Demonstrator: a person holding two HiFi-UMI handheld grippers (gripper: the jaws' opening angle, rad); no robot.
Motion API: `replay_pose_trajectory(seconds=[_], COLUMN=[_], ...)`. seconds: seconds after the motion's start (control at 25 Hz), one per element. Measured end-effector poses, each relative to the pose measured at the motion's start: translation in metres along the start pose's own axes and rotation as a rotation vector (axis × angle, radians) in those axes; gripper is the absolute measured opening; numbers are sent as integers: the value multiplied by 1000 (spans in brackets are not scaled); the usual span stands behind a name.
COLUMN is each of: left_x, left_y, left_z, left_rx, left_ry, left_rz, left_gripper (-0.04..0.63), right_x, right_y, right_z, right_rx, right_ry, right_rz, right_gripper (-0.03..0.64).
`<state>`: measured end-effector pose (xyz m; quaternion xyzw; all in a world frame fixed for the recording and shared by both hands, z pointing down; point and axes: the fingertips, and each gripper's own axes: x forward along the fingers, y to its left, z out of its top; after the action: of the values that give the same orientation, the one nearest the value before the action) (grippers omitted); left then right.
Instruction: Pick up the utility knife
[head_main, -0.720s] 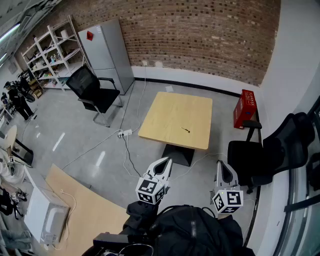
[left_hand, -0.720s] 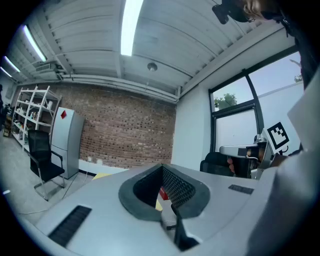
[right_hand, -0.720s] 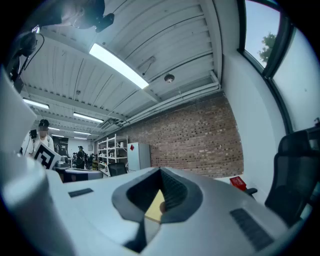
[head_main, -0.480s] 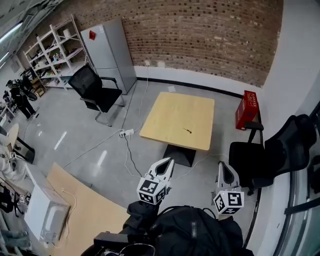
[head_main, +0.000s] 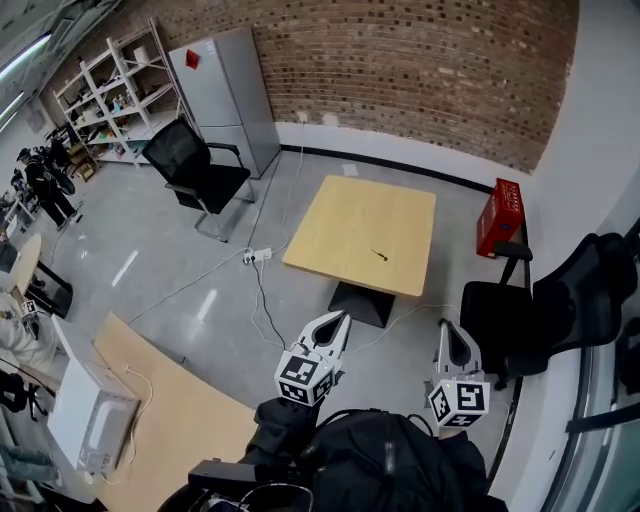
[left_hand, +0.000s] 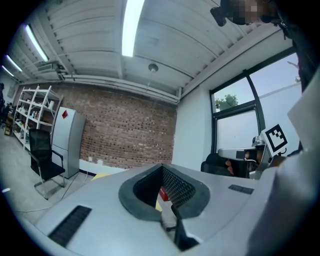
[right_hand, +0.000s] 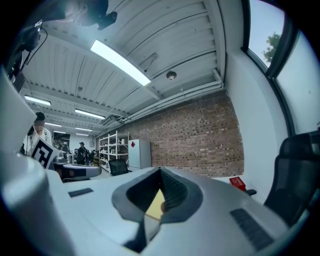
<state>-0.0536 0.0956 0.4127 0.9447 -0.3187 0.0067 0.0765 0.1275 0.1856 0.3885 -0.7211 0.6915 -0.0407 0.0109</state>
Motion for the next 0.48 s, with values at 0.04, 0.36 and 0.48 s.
replay_pose_trajectory(seconds=[0.04, 0.36, 0.48], left_x=[1, 4, 4], left_y=[-1, -14, -19], left_z=[1, -9, -17], left_rx=[0, -5, -4], left_ry=[-3, 10, 31], left_rz=[3, 27, 38], left_gripper=[2, 2, 2], right_x=[1, -2, -4], right_y=[-1, -9, -10], right_z=[0, -8, -15], right_rx=[-3, -9, -5], right_ry=[2, 30, 44], right_rz=[3, 40, 57], right_gripper=[3, 3, 3])
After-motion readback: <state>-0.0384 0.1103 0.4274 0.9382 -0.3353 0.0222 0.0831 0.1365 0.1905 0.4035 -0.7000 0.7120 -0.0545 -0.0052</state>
